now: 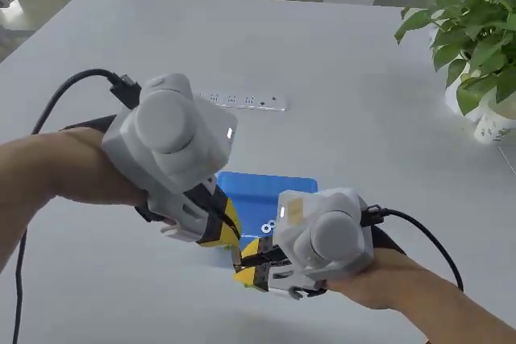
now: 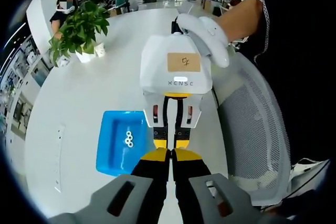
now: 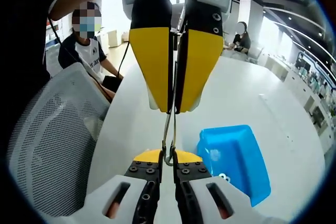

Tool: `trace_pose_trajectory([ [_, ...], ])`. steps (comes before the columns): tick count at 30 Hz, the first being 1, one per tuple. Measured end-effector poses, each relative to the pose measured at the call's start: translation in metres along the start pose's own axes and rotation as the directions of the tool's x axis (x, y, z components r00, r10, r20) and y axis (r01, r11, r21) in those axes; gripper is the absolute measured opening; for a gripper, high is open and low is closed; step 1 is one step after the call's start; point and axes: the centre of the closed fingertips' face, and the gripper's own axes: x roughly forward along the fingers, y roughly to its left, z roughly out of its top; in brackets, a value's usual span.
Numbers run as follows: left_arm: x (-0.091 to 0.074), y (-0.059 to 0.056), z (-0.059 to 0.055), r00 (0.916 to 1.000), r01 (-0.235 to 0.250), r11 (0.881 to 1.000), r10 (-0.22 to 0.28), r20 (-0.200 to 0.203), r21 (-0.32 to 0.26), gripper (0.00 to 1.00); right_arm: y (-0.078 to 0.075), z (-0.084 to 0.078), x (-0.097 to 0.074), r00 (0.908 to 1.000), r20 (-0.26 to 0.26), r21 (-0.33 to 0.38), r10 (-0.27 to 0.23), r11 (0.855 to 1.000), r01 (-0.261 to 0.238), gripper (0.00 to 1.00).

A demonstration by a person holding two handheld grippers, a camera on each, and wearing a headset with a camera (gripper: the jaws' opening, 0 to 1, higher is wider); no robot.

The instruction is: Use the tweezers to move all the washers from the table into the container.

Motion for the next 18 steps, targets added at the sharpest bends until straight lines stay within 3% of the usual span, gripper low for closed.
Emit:
trace_pose_trajectory([
  [18,-0.008,0.032,0.012,0.9993,-0.035,0.999,0.035,0.013,0.021,0.06,-0.039,0.006,-0.007,0.9998,-0.001,-0.03,-0.019,0.999,0.019,0.09],
])
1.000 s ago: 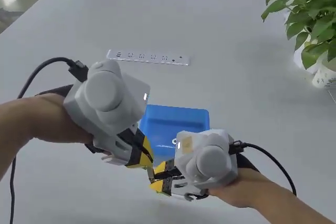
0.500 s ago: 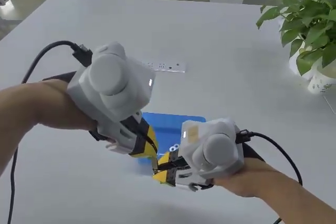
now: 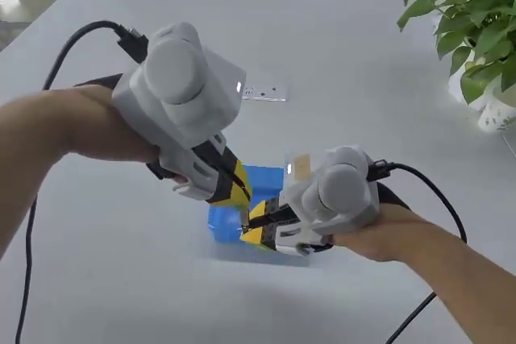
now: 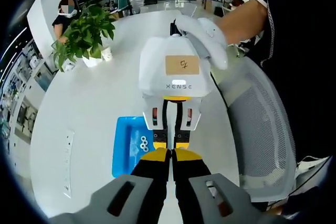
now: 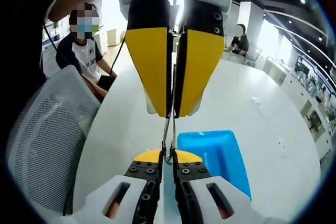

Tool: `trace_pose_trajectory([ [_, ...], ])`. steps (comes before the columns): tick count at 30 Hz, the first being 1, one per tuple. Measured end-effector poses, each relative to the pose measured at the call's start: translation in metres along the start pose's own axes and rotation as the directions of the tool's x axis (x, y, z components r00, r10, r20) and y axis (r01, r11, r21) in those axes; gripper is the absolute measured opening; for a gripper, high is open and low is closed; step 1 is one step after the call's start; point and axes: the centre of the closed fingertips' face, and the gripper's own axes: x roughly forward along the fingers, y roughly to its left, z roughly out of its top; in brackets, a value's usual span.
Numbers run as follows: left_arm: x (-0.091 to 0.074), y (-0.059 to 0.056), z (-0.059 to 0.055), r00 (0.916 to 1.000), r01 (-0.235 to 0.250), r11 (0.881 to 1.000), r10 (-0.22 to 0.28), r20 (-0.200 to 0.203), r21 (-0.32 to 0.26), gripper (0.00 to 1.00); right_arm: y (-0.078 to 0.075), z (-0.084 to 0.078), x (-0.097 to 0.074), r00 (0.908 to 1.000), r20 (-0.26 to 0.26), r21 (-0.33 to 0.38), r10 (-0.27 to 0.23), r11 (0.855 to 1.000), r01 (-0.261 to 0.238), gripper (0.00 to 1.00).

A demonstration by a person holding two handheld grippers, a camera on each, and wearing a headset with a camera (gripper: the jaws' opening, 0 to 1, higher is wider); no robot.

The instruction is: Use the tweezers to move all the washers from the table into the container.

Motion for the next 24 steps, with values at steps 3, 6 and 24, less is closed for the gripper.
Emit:
trace_pose_trajectory([
  [3,0.0,0.006,-0.001,1.0,-0.007,1.0,0.007,0.005,-0.002,0.06,-0.006,0.0,0.001,1.0,-0.001,-0.005,-0.002,1.0,0.002,0.09],
  [6,0.0,0.014,-0.001,0.9999,-0.015,1.0,0.015,0.006,-0.002,0.06,-0.015,-0.001,0.001,1.0,0.001,-0.005,-0.005,1.0,0.005,0.09],
  [24,0.021,0.049,-0.01,0.9996,-0.028,1.0,0.027,0.006,0.01,0.06,-0.05,-0.022,0.012,0.9996,0.012,0.043,-0.027,0.999,0.027,0.09],
])
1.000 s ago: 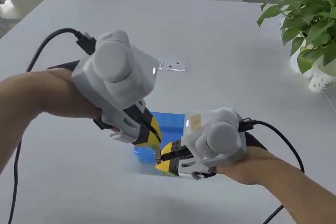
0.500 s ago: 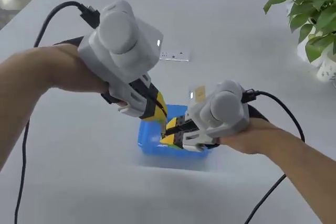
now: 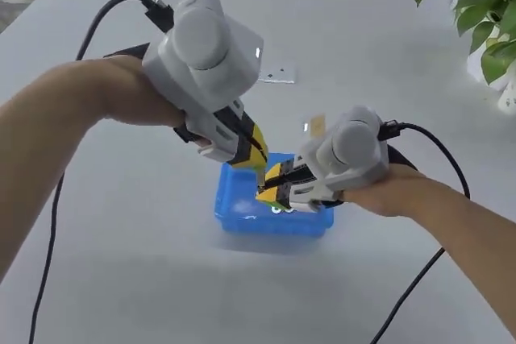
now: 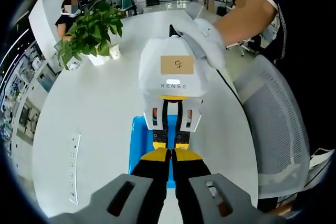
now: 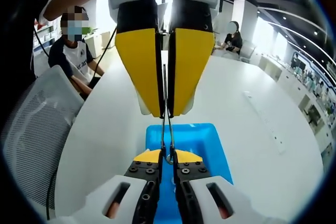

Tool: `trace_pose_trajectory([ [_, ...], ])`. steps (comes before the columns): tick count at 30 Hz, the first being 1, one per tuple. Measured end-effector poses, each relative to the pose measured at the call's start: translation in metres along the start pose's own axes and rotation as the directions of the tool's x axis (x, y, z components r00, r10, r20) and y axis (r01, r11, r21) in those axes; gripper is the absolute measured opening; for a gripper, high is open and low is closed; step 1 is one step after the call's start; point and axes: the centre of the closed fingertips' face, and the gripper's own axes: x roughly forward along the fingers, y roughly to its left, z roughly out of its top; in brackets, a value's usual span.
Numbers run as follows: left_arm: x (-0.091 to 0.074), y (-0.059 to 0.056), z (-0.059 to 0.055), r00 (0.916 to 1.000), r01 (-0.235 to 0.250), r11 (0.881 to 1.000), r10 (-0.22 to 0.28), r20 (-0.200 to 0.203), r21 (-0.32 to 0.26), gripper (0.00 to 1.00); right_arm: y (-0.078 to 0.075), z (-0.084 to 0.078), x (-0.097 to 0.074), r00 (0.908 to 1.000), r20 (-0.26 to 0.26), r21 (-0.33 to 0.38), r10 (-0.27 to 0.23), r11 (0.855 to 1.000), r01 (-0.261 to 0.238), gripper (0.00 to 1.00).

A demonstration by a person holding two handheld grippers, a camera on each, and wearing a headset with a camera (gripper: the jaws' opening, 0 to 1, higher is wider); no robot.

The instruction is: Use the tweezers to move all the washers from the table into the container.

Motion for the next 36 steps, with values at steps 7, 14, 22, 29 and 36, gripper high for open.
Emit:
trace_pose_trajectory([
  [7,0.01,0.008,-0.003,1.0,0.004,1.0,-0.004,0.003,-0.002,0.06,-0.008,-0.008,0.005,0.9999,-0.004,0.016,-0.01,1.0,0.01,0.09],
  [14,0.02,0.013,-0.011,1.0,0.008,1.0,-0.008,-0.002,-0.013,0.06,-0.012,-0.019,0.014,0.9998,-0.02,0.018,-0.004,1.0,0.004,0.09],
  [22,0.031,0.016,-0.019,0.9998,0.017,0.999,-0.017,0.006,-0.038,0.06,-0.014,-0.031,0.022,0.9988,-0.046,0.016,0.015,1.0,-0.014,0.09],
  [29,0.038,0.017,-0.023,0.9997,0.024,0.999,-0.023,0.006,-0.047,0.06,-0.014,-0.039,0.024,0.9977,-0.064,0.019,0.025,1.0,-0.024,0.09],
  [36,0.044,0.018,-0.026,0.9995,0.03,0.998,-0.029,0.008,-0.055,0.06,-0.013,-0.045,0.027,0.9957,-0.085,0.011,0.037,0.999,-0.036,0.1],
])
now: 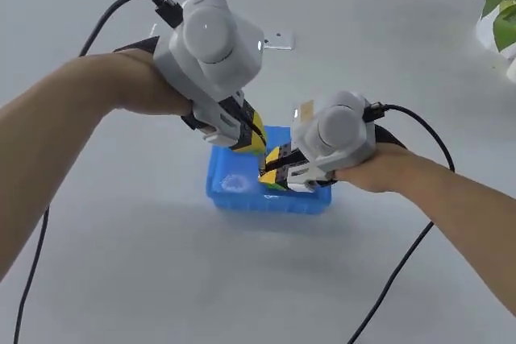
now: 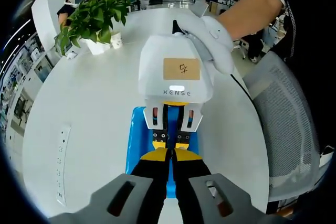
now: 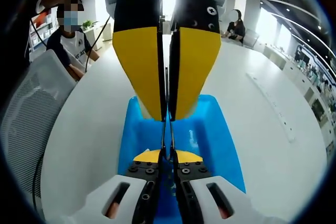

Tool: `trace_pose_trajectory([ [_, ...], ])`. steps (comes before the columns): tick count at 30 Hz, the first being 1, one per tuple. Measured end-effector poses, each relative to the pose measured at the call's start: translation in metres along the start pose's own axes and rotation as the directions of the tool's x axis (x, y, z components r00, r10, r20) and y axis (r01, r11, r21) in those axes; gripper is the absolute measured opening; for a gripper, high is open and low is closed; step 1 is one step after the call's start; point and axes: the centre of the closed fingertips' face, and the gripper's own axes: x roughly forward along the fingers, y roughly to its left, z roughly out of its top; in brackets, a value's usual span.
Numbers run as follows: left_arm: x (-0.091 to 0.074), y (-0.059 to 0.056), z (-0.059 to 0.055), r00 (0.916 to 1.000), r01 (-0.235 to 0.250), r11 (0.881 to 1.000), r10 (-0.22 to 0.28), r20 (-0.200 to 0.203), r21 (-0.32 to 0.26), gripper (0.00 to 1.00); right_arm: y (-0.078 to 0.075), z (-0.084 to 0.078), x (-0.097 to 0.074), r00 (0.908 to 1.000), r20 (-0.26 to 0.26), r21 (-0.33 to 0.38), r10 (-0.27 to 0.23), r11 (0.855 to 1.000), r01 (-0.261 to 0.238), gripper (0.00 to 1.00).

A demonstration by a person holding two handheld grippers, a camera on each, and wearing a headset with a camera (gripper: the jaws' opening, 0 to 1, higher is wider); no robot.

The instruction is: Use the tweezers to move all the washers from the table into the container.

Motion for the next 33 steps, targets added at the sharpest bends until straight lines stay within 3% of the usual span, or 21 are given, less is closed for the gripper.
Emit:
trace_pose_trajectory([
  [33,0.0034,-0.0004,-0.002,1.0,0.01,1.0,-0.01,0.0,-0.006,0.06,0.0011,-0.0058,0.0007,0.9995,-0.029,-0.012,0.007,1.0,-0.007,0.11],
])
